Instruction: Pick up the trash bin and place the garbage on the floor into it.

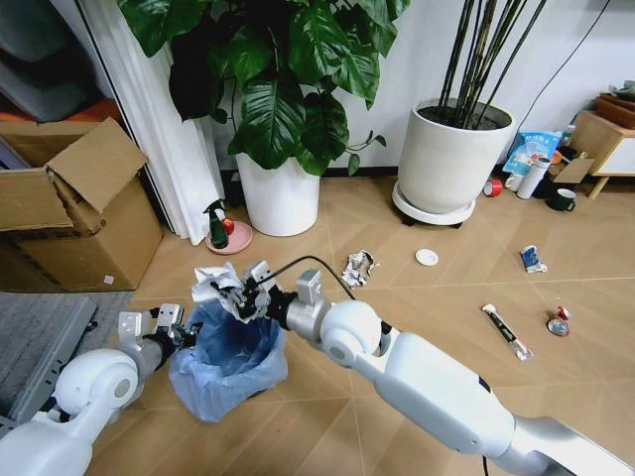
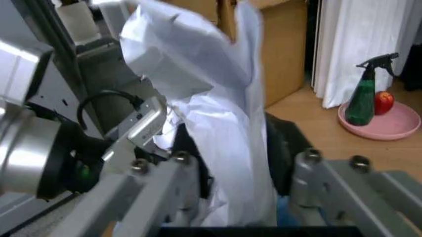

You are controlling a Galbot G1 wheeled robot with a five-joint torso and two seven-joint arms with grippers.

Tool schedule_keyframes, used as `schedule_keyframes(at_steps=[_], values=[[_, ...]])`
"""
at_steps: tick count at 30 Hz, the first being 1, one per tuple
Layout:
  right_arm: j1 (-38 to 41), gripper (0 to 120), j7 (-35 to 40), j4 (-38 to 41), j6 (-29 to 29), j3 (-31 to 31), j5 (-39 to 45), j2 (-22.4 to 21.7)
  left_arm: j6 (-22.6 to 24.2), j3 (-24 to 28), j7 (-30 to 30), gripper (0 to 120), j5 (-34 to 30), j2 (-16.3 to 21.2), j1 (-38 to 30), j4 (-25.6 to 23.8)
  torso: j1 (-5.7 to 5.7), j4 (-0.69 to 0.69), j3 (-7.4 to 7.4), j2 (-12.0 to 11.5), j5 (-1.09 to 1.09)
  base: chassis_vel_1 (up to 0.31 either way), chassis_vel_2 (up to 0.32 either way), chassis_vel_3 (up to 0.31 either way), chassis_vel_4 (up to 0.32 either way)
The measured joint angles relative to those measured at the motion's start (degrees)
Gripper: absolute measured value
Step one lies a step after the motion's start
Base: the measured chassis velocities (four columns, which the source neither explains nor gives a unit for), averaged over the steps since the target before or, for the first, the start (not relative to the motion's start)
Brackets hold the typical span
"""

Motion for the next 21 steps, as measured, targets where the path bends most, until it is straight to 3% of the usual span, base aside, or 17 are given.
schedule_keyframes(at_steps=[14, 21], values=[[-0.62, 79, 1.15, -0.51, 0.42, 0.04, -1.37, 0.38, -0.04, -0.69, 0.16, 0, 0.06, -0.3, 0.43, -0.34, 0.0, 0.0, 0.0, 0.0, 0.0, 0.0, 0.0, 0.0, 0.0], [-0.69, 98, 1.93, -0.51, 0.5, 1.51, -1.3, 0.43, -0.07, -1.2, 0.18, 0, 0.09, -0.37, 0.7, -0.63, 0.0, 0.0, 0.0, 0.0, 0.0, 0.0, 0.0, 0.0, 0.0]])
